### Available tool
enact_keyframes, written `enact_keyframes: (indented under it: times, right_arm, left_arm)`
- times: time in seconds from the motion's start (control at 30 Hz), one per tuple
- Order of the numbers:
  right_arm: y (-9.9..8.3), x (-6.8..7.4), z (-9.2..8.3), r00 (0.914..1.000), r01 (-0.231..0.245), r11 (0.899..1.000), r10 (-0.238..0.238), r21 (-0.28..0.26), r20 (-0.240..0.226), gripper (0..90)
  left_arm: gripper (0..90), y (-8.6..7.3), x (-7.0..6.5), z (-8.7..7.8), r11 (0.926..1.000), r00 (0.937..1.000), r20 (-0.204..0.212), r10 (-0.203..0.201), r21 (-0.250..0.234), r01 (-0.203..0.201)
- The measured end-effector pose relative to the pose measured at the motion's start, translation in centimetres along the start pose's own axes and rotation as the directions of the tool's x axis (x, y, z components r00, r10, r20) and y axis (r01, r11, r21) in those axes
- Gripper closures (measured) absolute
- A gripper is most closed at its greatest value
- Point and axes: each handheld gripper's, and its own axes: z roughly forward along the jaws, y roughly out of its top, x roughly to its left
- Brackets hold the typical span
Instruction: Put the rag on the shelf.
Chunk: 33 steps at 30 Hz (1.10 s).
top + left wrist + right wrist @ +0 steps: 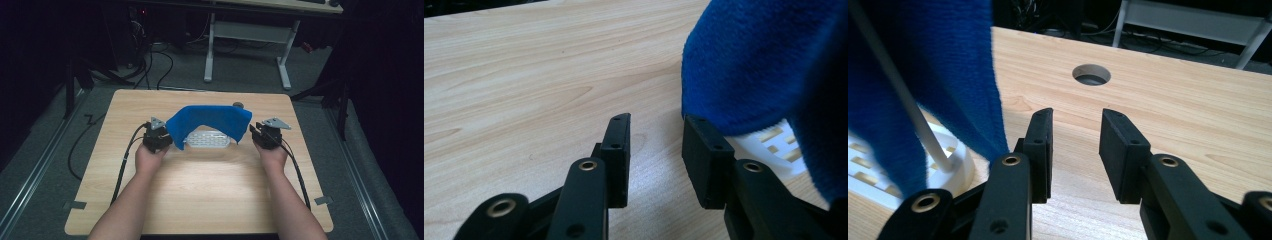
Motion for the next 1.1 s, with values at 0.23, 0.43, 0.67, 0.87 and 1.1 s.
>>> enact_keyframes:
  times: [0.23,0.43,0.67,0.87,1.1]
  right_arm:
    - [-1.2,-0.5,0.0,0.9999,-0.008,0.999,0.008,0.033,0.009,67.5]
    - [-2.2,-0.8,-0.6,0.9999,-0.006,0.999,0.006,0.049,0.01,67.2]
    - [-3.1,-0.2,-2.3,0.9998,0.015,0.999,-0.015,0.047,-0.014,64.5]
    - [-4.6,0.4,-4.5,0.9994,0.034,0.999,-0.034,0.035,-0.006,63.4]
    - [-6.1,0.7,-7.1,0.9996,0.029,0.999,-0.029,0.026,0.001,62.3]
  left_arm:
    - [62.2,-0.7,0.2,-0.5,0.9999,0.9998,-0.018,-0.002,0.011,0.002]
    - [61.2,-1.7,0.0,-1.4,1.0,0.9989,-0.047,-0.003,-0.003,0.002]
    - [59.7,-3.2,-0.2,-3.0,0.9999,0.9989,-0.045,-0.01,-0.011,0.009]
    - [57.0,-4.8,-1.0,-4.4,0.9997,0.9992,-0.032,0.022,0.003,-0.022]
    - [56.7,-6.0,-2.0,-6.5,0.9992,0.9989,-0.028,0.039,-0.004,-0.039]
